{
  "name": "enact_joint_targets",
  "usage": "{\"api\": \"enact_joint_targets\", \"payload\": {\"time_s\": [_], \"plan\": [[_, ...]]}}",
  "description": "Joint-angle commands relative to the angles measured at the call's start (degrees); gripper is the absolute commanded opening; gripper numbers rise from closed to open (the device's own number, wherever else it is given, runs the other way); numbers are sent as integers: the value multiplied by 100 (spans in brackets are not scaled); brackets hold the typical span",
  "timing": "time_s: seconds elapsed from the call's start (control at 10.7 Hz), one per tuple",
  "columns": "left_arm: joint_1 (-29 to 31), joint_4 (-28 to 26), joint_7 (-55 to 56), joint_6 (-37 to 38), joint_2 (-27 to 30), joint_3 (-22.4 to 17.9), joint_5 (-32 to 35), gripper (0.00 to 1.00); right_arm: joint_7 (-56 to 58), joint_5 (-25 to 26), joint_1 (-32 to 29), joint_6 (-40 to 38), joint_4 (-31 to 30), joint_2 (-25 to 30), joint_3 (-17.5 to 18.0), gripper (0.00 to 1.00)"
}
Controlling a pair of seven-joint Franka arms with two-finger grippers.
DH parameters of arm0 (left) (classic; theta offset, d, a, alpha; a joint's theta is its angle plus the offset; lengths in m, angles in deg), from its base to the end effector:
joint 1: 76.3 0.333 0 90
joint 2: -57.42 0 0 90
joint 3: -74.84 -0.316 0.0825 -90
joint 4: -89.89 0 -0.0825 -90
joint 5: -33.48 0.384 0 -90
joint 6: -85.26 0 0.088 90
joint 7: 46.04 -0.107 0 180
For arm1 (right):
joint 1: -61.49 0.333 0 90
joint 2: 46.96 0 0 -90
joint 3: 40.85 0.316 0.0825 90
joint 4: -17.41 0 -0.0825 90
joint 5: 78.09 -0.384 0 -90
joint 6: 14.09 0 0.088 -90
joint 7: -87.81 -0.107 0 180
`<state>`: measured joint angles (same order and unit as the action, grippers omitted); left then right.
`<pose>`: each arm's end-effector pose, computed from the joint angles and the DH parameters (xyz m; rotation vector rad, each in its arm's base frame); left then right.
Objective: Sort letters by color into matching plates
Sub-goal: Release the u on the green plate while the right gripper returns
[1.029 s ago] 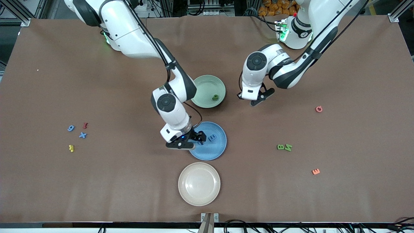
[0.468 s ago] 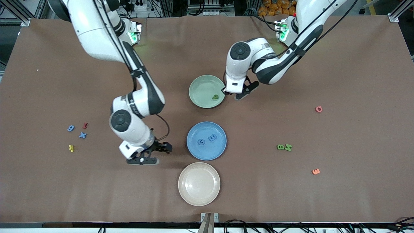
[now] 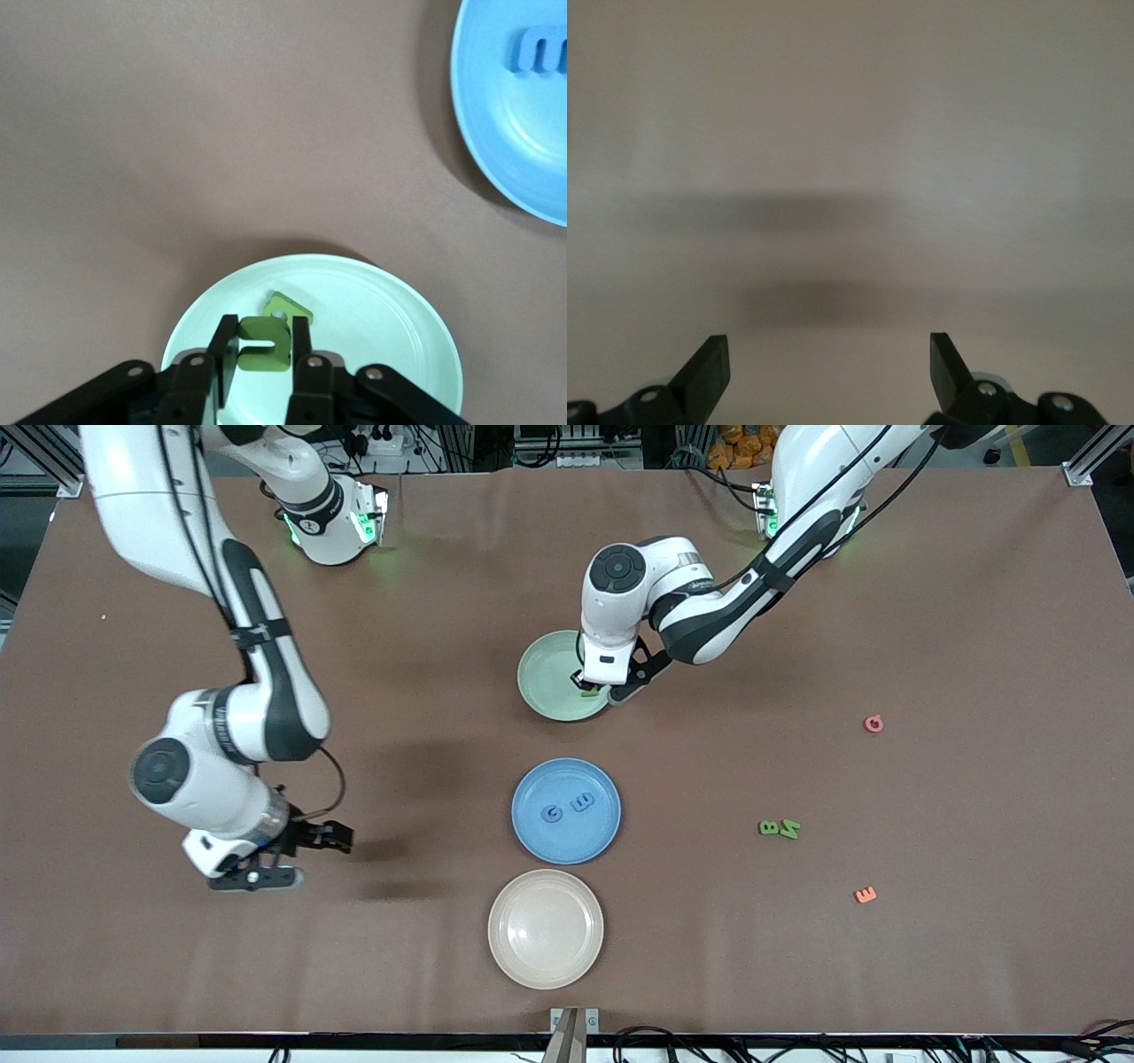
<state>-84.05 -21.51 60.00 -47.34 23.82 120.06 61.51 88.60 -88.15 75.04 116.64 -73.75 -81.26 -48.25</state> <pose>0.3959 -0.4713 0.2545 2.9521 1.0266 -0.0757 0.6986 0.0925 0.2963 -3.0660 -0.0595 -0.1464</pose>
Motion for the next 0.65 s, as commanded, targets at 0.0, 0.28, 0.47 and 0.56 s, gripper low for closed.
{"api": "enact_joint_targets", "payload": {"time_s": [0.0, 0.28, 0.47, 0.56], "plan": [[-86, 145, 154, 208, -103, -224, 18, 100, 859, -13, -658, 31, -1077, 766, 81, 100], [28, 180, 154, 296, -42, -374, 9, 100, 923, -13, -1178, 49, -1552, 951, -6, 100], [509, 303, 154, 322, -51, -374, 9, 100, 914, -13, -1214, 75, -1807, 951, -348, 100], [860, 373, 163, 340, -42, -374, 1, 100, 914, -13, -1266, 84, -1869, 934, -454, 100]]}}
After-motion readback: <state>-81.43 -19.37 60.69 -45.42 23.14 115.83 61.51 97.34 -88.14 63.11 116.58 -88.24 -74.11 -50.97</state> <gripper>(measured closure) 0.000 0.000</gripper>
